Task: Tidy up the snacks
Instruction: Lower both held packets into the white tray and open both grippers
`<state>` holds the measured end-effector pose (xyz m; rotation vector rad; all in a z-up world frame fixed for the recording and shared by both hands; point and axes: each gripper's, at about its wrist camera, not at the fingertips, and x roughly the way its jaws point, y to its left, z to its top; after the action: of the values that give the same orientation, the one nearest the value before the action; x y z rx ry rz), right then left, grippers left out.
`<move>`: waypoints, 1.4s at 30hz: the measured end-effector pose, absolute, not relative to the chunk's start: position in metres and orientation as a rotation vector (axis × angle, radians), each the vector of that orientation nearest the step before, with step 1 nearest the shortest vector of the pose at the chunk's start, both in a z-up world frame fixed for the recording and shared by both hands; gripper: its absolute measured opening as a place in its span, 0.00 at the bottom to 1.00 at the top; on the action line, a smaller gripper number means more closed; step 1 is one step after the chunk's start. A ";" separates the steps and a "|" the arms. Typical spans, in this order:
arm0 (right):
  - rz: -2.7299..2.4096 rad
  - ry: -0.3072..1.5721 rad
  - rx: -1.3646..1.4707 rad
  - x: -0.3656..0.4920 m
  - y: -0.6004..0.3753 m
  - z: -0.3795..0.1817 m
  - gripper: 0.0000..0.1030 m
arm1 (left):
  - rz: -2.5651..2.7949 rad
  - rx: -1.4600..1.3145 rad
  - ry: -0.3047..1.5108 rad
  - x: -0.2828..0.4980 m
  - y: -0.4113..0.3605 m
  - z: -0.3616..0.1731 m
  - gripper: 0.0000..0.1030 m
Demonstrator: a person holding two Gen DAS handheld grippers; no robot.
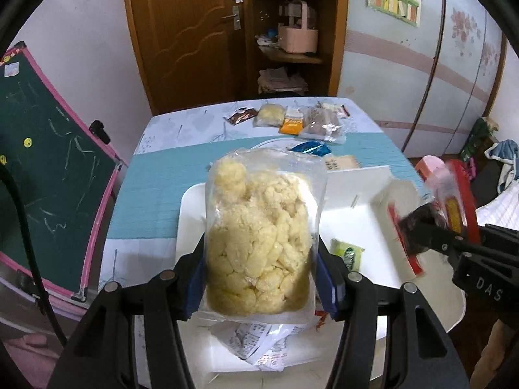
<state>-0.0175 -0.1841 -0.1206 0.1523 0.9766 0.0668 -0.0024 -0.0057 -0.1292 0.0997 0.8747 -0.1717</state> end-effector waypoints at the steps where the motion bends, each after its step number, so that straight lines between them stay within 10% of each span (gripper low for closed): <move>1: 0.063 0.983 0.142 -0.017 -0.182 -0.124 0.17 | -0.167 0.104 0.883 -0.002 -0.004 -0.132 0.54; 8: 0.039 1.010 0.114 -0.012 -0.177 -0.133 0.18 | -0.157 0.091 0.945 0.006 -0.003 -0.146 0.57; 11: 0.043 1.017 0.139 -0.012 -0.180 -0.133 0.26 | -0.133 0.089 0.937 0.005 -0.001 -0.147 0.88; 42: 0.102 0.985 0.203 -0.010 -0.185 -0.123 0.40 | -0.118 0.080 0.837 0.002 0.003 -0.132 0.89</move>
<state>-0.0103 -0.1855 -0.1231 0.2032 0.9849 0.1017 0.0024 0.0031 -0.1317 0.0802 0.8373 -0.1178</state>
